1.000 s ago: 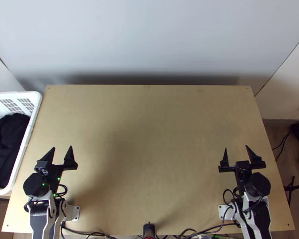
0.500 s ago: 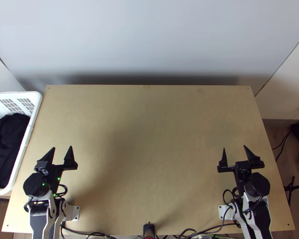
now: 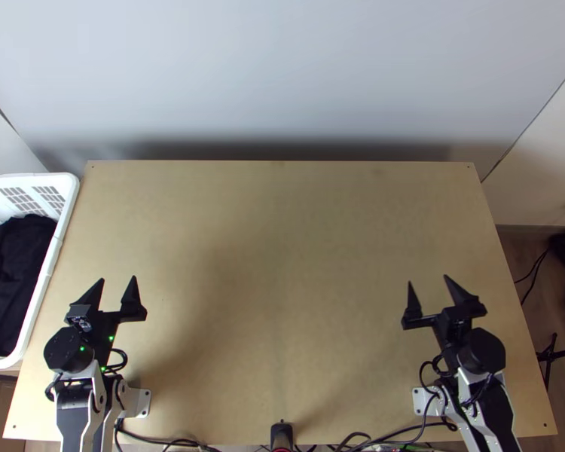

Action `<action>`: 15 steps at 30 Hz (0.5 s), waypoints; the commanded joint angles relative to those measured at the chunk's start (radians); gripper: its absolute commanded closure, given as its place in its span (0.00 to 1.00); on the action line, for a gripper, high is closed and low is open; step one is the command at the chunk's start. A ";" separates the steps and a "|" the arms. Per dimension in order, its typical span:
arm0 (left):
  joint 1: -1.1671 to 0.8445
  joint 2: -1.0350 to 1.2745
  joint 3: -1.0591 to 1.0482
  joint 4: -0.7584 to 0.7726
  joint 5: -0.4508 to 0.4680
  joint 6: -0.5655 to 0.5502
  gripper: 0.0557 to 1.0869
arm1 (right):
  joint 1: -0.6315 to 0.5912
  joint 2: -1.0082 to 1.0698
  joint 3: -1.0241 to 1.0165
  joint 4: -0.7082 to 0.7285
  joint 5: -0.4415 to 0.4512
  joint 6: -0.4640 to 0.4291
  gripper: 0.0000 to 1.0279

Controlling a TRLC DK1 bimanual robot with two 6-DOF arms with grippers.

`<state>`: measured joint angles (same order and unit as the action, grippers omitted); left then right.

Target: Fold the t-shirt

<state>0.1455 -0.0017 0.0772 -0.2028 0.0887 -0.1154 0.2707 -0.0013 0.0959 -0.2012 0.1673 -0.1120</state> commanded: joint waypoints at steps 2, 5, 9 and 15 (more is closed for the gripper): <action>0.000 0.000 -0.001 0.000 0.000 0.000 0.05 | -0.149 -0.002 0.004 0.025 0.011 -0.002 0.05; 0.000 0.000 -0.001 0.000 0.002 0.000 0.05 | -0.153 -0.002 0.004 0.048 0.009 0.026 0.05; 0.000 0.000 0.001 0.000 0.000 0.000 0.05 | -0.148 0.001 0.002 0.020 0.012 0.083 0.05; 0.000 0.000 -0.001 0.000 0.002 0.000 0.05 | -0.225 0.003 -0.004 -0.024 0.021 0.156 0.05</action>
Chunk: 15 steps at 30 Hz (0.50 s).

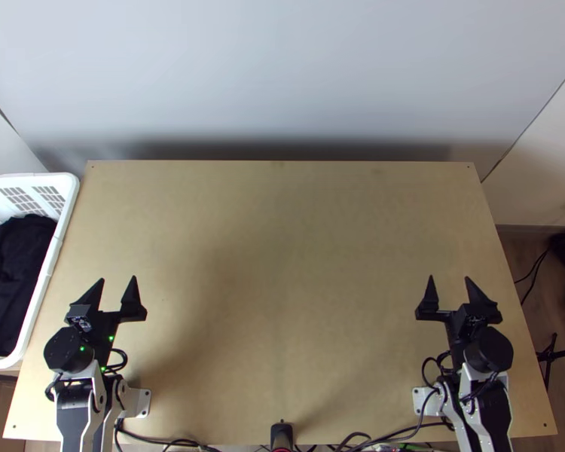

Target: Fold the t-shirt

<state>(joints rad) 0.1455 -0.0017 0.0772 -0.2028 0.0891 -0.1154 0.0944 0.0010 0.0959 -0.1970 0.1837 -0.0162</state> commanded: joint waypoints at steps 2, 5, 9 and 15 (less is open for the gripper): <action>0.000 0.000 -0.001 0.000 0.000 0.000 0.05 | -0.015 0.028 -0.004 -0.032 0.007 0.081 0.05; 0.000 0.000 -0.001 0.000 0.001 0.000 0.05 | 0.007 0.082 -0.004 -0.015 0.025 0.028 0.05; 0.000 0.000 -0.001 0.000 0.000 0.000 0.05 | 0.028 0.044 0.004 0.054 0.025 -0.074 0.05; 0.000 0.000 -0.001 0.000 0.000 0.000 0.05 | 0.099 0.100 0.080 0.070 0.025 -0.130 0.05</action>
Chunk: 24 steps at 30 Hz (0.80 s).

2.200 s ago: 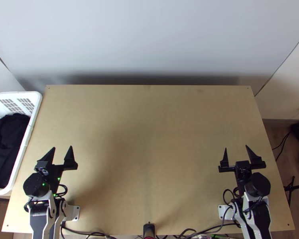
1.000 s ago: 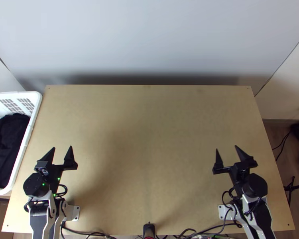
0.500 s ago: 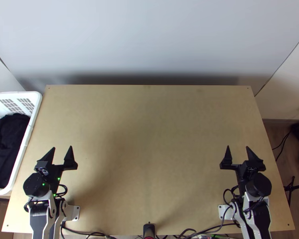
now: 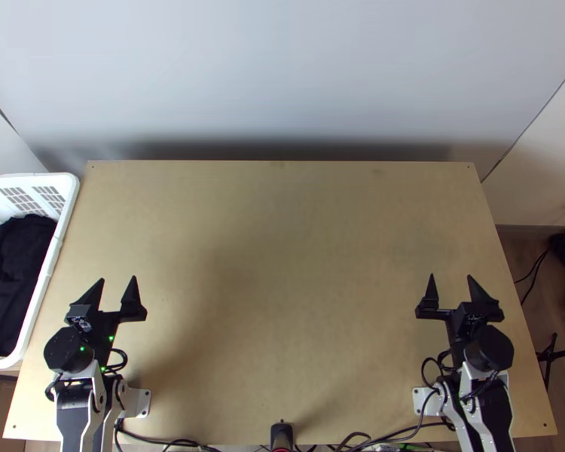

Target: Fold the t-shirt

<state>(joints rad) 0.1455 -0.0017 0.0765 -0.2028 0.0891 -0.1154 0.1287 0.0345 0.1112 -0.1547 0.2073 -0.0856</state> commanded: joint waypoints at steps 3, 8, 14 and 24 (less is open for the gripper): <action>-0.007 0.000 0.000 0.000 0.000 0.000 0.05 | 0.078 0.272 0.182 0.000 0.001 -0.005 0.05; 0.017 0.000 0.002 -0.006 -0.055 0.025 0.05 | 0.083 0.656 0.495 -0.200 0.003 0.130 0.05; 0.086 0.000 0.002 -0.004 -0.060 0.049 0.05 | 0.138 0.935 0.791 -0.467 0.003 0.162 0.05; 0.101 0.000 0.003 0.002 -0.074 -0.038 0.05 | 0.244 1.076 0.963 -0.767 -0.062 0.412 0.05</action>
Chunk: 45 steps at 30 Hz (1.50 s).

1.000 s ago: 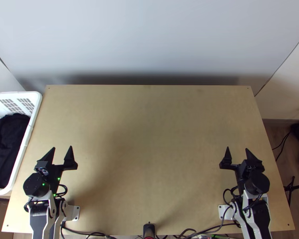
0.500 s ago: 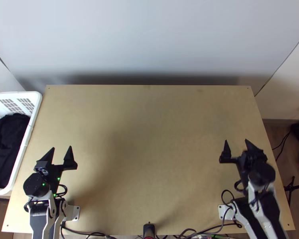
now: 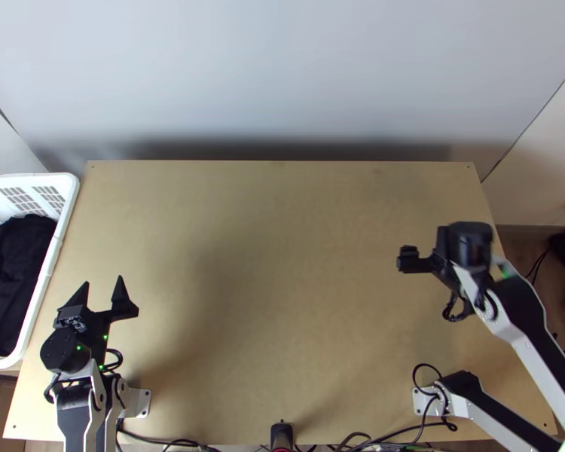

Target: Fold the t-shirt

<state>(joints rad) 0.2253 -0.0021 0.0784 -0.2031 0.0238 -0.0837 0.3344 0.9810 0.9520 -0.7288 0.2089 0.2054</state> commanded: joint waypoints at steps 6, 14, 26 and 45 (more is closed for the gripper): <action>0.069 0.129 0.050 0.033 -0.093 -0.076 0.05 | -0.028 0.143 0.152 -0.251 -0.203 -0.044 0.05; 0.055 0.470 0.400 -0.186 -0.093 -0.200 0.05 | -0.086 0.191 0.306 -0.331 -0.267 -0.222 0.05; 0.382 1.100 0.992 -0.782 -0.093 -0.329 0.05 | -0.023 0.183 0.271 -0.400 -0.198 -0.374 0.05; 0.675 1.584 1.380 -0.713 -0.176 0.117 0.05 | 0.143 0.209 0.251 -0.417 -0.106 -0.442 0.05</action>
<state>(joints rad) 0.7883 1.3811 1.3308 -0.9379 -0.1226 -0.0158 0.4561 1.1877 1.2110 -1.1358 0.0841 -0.2260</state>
